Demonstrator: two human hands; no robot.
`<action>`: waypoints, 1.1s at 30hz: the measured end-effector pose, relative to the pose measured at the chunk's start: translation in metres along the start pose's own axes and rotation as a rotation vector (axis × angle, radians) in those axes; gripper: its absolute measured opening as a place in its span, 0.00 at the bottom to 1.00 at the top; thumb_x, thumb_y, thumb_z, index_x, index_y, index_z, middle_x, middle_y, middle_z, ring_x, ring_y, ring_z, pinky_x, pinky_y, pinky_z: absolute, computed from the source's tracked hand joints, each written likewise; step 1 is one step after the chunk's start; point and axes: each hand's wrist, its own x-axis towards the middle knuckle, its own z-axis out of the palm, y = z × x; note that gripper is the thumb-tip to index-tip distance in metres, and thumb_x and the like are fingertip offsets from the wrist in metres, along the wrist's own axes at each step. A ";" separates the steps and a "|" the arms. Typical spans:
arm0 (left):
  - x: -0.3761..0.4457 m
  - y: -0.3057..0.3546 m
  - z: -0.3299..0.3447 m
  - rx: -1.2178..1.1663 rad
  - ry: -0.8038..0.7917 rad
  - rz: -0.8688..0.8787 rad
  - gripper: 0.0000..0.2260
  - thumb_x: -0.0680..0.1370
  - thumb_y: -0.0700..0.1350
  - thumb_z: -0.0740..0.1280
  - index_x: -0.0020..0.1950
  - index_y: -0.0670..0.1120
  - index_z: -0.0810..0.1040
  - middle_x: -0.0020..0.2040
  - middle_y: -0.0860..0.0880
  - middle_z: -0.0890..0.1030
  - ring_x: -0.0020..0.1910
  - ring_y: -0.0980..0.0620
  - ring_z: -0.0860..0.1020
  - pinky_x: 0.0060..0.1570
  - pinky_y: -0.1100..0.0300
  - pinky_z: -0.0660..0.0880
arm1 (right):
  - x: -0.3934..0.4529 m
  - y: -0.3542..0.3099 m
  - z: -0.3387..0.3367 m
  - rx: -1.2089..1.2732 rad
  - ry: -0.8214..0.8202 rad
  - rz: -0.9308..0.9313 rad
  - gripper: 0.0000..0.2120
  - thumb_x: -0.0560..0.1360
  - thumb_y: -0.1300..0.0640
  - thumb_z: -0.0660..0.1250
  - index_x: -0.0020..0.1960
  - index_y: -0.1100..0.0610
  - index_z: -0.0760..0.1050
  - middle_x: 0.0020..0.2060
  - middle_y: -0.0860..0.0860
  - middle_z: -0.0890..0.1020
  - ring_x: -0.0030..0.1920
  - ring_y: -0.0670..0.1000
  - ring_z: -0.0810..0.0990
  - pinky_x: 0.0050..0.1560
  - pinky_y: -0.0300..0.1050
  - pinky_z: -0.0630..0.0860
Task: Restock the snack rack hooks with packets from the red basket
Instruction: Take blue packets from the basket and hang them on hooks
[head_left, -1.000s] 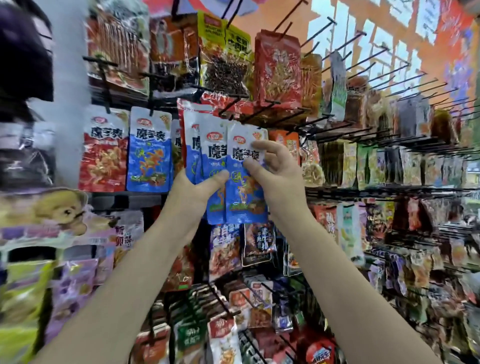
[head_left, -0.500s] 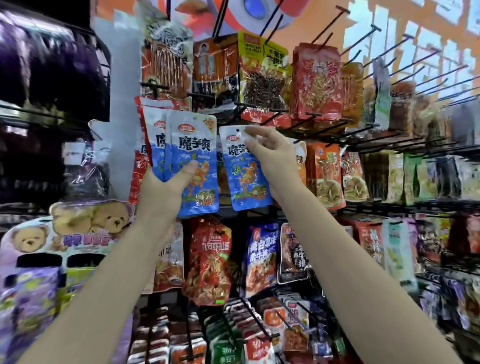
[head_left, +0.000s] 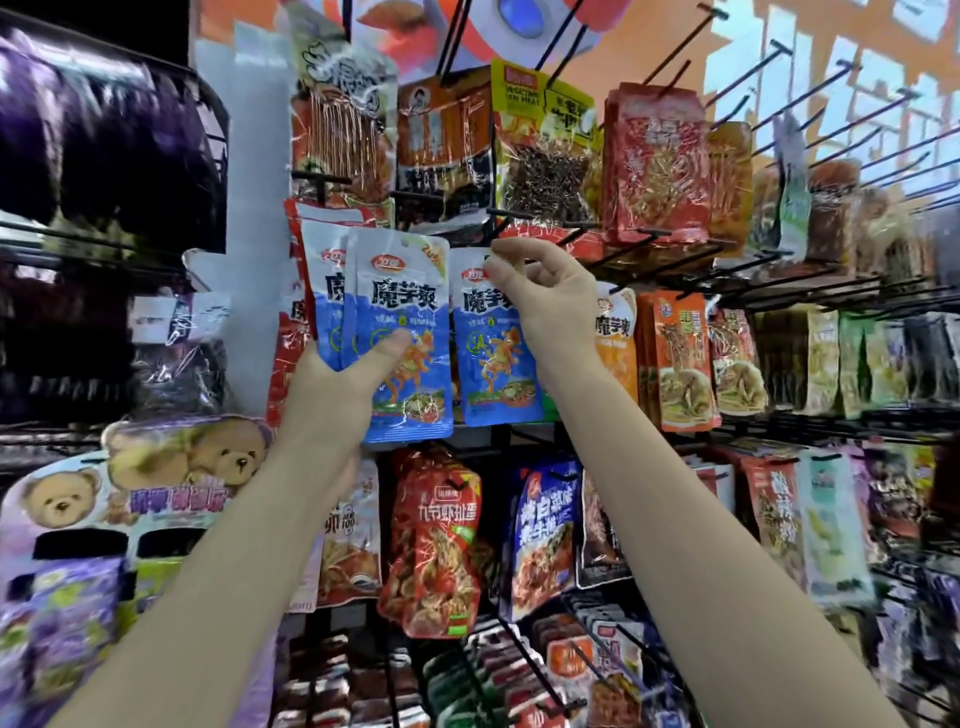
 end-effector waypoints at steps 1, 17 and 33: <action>-0.001 0.001 0.001 -0.003 -0.002 -0.004 0.07 0.77 0.43 0.73 0.54 0.48 0.81 0.47 0.51 0.87 0.48 0.51 0.86 0.46 0.54 0.82 | 0.001 -0.001 0.001 -0.012 -0.005 -0.008 0.06 0.75 0.60 0.74 0.52 0.57 0.83 0.27 0.44 0.74 0.31 0.46 0.70 0.36 0.38 0.71; -0.006 0.008 -0.007 -0.018 0.022 0.034 0.04 0.79 0.41 0.71 0.50 0.50 0.83 0.49 0.49 0.87 0.50 0.46 0.85 0.57 0.41 0.80 | -0.003 0.003 -0.019 -0.036 0.036 0.017 0.05 0.76 0.61 0.74 0.51 0.57 0.84 0.29 0.48 0.71 0.31 0.45 0.67 0.36 0.37 0.72; -0.015 0.022 -0.032 -0.042 0.178 0.071 0.06 0.78 0.42 0.73 0.50 0.52 0.79 0.45 0.53 0.86 0.47 0.48 0.86 0.44 0.50 0.82 | -0.011 -0.013 0.060 -0.014 -0.096 -0.044 0.08 0.73 0.59 0.77 0.51 0.55 0.85 0.46 0.50 0.86 0.50 0.51 0.83 0.53 0.52 0.81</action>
